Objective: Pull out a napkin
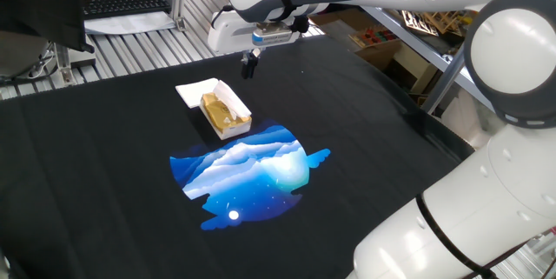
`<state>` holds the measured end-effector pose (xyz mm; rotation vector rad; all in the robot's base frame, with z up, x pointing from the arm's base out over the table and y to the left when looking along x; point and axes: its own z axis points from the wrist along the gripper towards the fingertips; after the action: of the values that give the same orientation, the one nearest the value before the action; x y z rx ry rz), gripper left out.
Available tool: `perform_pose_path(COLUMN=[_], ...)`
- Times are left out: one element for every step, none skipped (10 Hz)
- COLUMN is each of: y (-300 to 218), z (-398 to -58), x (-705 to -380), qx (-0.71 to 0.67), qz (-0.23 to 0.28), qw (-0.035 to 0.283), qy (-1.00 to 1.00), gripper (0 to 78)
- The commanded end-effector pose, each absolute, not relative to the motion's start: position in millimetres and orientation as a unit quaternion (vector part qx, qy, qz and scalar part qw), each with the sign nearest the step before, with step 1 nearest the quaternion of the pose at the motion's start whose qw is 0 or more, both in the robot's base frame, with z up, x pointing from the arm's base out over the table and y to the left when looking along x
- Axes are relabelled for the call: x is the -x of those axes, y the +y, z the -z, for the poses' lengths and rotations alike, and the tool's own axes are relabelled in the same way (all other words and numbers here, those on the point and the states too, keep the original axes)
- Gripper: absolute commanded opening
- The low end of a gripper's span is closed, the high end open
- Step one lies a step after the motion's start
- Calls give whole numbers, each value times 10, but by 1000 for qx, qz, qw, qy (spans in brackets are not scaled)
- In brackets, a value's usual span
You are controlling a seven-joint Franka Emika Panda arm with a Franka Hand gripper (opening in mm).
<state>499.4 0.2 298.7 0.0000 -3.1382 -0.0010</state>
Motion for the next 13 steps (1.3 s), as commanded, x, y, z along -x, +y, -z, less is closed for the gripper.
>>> perform_pose_path(y=[3,11,16,15,15,15,22,26,28,28,29,32,34], z=[-2989,-2999,-3011,-3017,-3018,-3021,-3025,-3027,-3024,-3022,-3018,-3010,-3002], x=[-4995,-5001,-5011,-5016,-5016,-5019,-5024,-5027,-5028,-5028,-5029,-5031,-5033], qx=[-58,-63,-63,-63,-63,-62,-61,-61,-60,-59,-59,-58,-58], qz=[-4,-18,-18,-17,-17,-15,-14,-14,-14,-13,-12,-12,-12], qw=[15,16,17,18,18,20,20,20,20,20,20,20,19], qy=[-998,-998,-998,-998,-998,-998,-998,-998,-998,-998,-998,-998,-998], gripper=[0,0,0,0,0,0,0,0,0,0,0,0,0])
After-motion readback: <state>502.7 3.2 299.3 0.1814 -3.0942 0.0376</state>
